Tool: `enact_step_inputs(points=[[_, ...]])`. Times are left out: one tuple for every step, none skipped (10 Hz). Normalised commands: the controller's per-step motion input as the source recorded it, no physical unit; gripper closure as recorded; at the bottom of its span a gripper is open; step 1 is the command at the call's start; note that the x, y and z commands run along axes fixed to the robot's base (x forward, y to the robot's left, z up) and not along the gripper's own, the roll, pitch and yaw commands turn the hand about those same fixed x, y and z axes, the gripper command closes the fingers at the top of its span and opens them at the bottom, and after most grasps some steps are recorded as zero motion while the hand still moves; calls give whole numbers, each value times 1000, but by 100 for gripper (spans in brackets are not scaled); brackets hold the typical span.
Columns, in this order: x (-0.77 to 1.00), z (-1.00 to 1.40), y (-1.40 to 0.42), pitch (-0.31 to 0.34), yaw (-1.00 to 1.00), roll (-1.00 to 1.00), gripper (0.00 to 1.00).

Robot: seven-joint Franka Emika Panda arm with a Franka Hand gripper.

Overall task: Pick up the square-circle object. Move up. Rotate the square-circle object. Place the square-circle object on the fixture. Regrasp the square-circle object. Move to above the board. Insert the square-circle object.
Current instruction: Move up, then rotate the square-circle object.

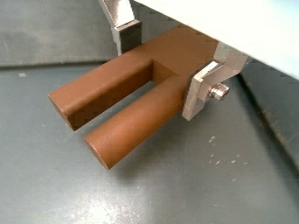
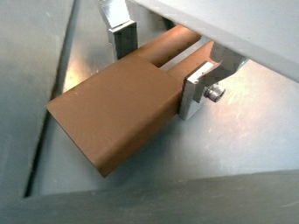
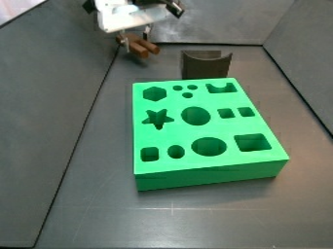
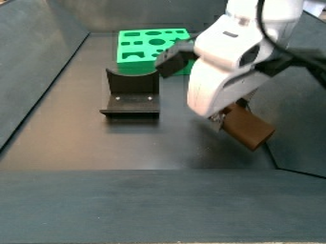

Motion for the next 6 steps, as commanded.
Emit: enact_step_inputs(points=[[-10,270,9,75,-18,66,100],[-12,185,6,82,-16,77,100],[663,833,-729,0,0,0,100],[647,804,-719,12,7,0,100],[418,647,-483,85,40,20,100],[288,555,-329,109,42,42,100]])
